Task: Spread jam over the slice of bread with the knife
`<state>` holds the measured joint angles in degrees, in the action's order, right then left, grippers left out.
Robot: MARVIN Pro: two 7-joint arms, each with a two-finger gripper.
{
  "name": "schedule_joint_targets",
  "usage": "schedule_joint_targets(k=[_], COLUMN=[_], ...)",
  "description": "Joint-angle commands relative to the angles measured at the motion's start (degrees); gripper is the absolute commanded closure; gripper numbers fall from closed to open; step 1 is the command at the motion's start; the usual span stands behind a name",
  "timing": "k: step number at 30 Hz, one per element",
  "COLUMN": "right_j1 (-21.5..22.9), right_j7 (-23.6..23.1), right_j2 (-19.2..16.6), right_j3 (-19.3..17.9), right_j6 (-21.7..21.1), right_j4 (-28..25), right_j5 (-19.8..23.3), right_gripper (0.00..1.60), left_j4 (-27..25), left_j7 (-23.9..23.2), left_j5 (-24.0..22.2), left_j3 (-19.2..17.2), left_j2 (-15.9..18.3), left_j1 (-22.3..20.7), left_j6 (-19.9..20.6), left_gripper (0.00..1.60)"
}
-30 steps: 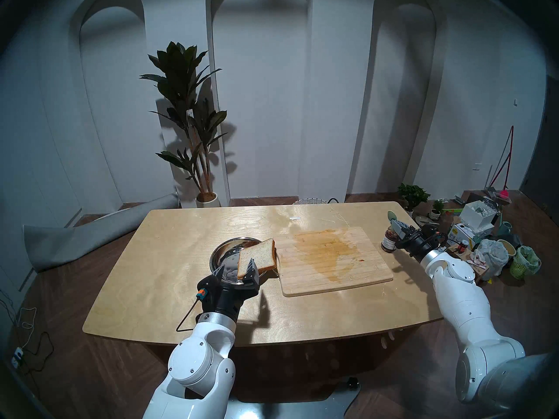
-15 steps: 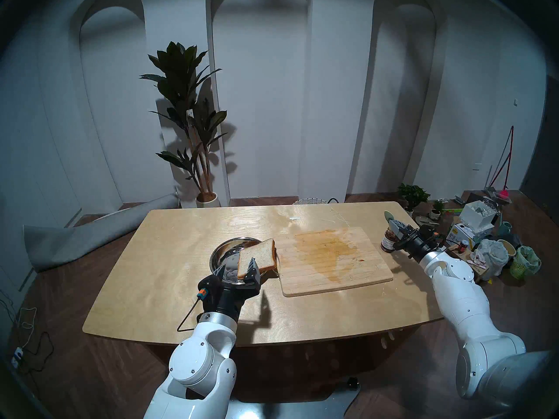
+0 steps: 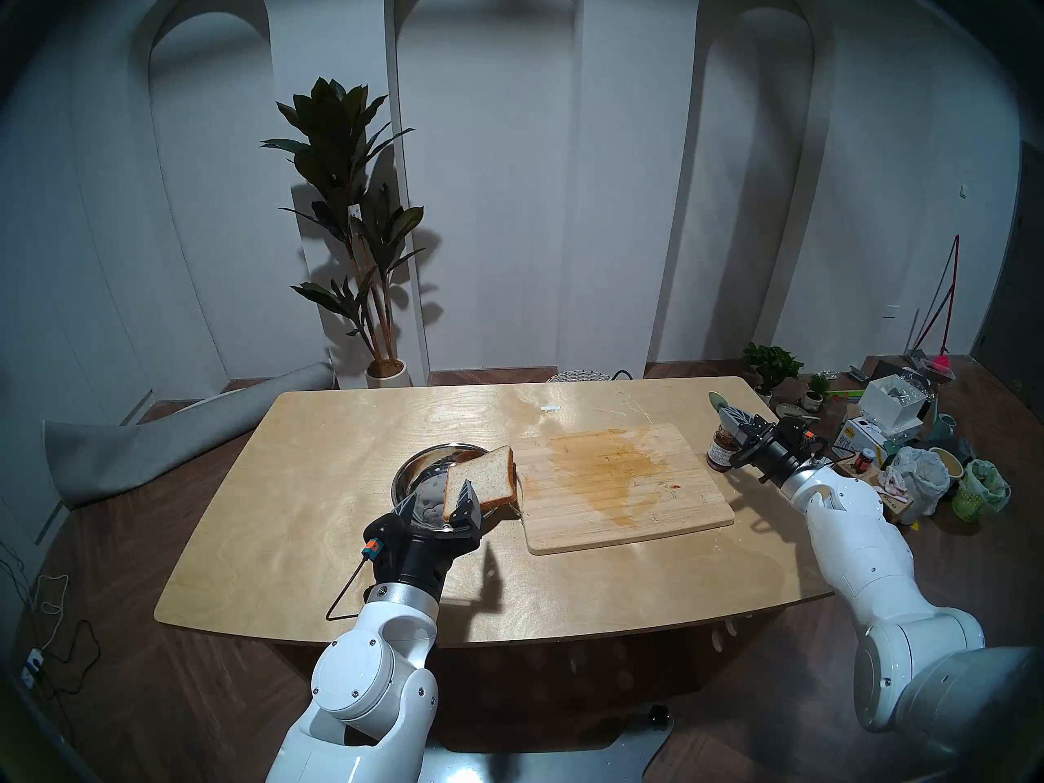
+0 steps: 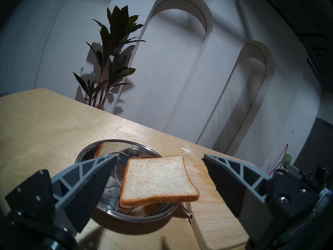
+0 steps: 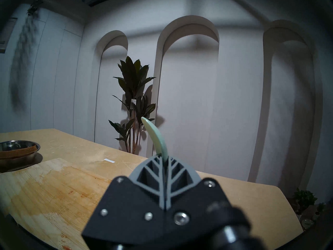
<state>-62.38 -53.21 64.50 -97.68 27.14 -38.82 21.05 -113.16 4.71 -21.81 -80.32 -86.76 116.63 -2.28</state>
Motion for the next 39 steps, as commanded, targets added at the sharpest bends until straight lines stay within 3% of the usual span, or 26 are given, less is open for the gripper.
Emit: schedule_joint_targets(k=[1,18,27,39], right_j1=[3.1,6.79,8.81,6.8], right_j7=[-2.23,-8.3,-10.86,-15.93], right_j2=[-0.58,-1.54,-1.74,-1.47], right_j3=[-0.35,0.51,0.13,-1.47], right_j6=[3.48,10.49,11.6,11.52], right_j4=[1.32,5.34,6.83,1.85], right_j5=[0.77,0.05,1.1,4.22], right_gripper=[1.6,1.6,1.6,1.6], left_j4=[-1.44,-1.03,-1.05,-1.01], left_j7=[-0.18,-0.17,-0.03,-0.27], left_j5=[0.27,0.16,0.01,-0.32], left_j3=[0.11,0.34,0.35,0.23], left_j2=[0.12,0.11,0.07,-0.1], left_j1=[0.13,-0.21,-0.2,-0.55], left_j6=[-0.49,-0.69,-0.95,-1.06], left_gripper=[0.0,0.0,0.0,0.0])
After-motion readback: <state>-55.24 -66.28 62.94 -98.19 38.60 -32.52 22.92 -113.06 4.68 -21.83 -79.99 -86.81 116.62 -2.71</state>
